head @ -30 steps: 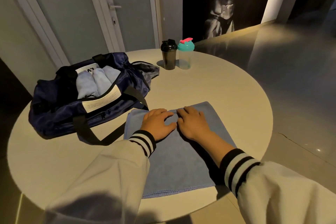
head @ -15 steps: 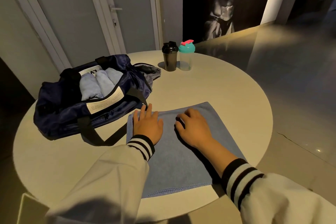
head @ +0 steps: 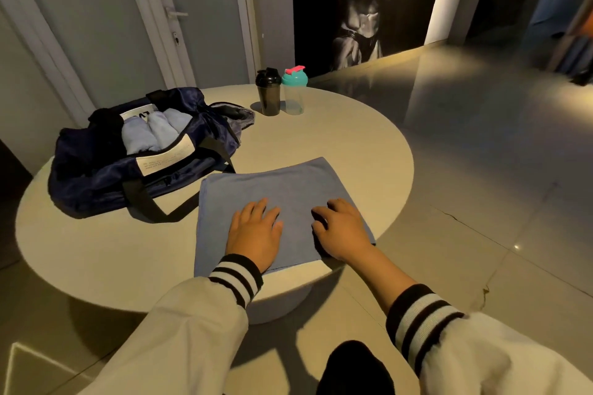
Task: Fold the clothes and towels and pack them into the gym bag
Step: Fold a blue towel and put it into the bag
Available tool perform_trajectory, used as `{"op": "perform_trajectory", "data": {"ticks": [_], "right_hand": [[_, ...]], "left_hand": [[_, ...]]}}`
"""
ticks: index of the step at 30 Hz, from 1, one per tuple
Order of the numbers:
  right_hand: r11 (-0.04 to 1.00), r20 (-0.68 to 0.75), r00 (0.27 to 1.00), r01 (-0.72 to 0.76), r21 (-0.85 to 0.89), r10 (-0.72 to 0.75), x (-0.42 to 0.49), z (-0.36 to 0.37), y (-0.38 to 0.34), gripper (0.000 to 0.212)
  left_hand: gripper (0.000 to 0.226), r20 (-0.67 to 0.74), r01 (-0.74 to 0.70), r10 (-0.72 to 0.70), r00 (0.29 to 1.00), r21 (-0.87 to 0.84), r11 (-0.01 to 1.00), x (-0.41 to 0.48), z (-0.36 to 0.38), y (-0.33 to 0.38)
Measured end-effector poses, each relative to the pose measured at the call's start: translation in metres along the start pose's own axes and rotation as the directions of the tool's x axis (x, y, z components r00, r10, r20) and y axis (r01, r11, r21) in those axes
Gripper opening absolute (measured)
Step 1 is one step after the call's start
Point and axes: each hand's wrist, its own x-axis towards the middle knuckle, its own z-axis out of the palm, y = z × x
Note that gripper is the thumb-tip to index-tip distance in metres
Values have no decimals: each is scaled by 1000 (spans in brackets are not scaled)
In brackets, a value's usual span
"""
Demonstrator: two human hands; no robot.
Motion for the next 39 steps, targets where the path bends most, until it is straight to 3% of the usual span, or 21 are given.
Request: {"op": "perform_trajectory", "data": {"ticks": [2,5,8,10,13,15,17,19,21,24,25,29,33,39], "right_hand": [[989,26,990,-135,-55,137,-22,-6,9,42],[960,101,955,-272,-67,278,-51,-15,18,45],[962,56,963,-259,-80,264,-63,-21,9,39],[972,9,972,-237,0,237,-66,-25,-3,34],[990,-115,986,-111,88,121,-64,-29,-22,36],[999,-223,975,8,53,4,-59,-31,-38,44],[994,-257,961,112,6,-107,-48,-32,-62,47],[972,-187,956,232,17,-225,-33,-25,-94,42],[921,-49,940,340,192,-337,-28,-14,-128,31],[830,137,842,464,310,-522,-34,12,-152,42],[834,155,835,474,284,-528,-36,20,-150,50],[922,-79,934,356,150,-348,-43,37,-128,53],[930,-71,937,348,118,-341,-52,48,-123,37],[926,-82,922,378,-8,-377,-47,51,-132,27]], "left_hand": [[48,-56,-24,23,998,-20,1000,-15,-1,6],[57,78,-26,25,997,18,999,-34,4,5],[60,121,-24,23,992,5,1000,-43,4,3],[59,129,-23,27,991,-28,999,-46,1,6],[45,-49,-1,-2,999,-48,999,-53,-6,5],[37,-168,86,-96,981,-61,994,-63,-11,-4],[39,-94,133,-142,985,-101,986,-70,-11,-18],[41,-2,130,-137,991,-302,944,-74,-14,-33],[43,-13,149,-195,981,-596,789,-81,-25,-46],[43,-90,203,-380,921,-720,663,-94,-36,-69],[42,-76,225,-393,916,-714,663,-98,-36,-77],[37,-59,186,-289,956,-639,747,-107,-18,-95],[38,-131,145,-220,967,-427,893,-110,-6,-92],[43,-82,140,-187,979,-393,909,-110,-9,-94]]}}
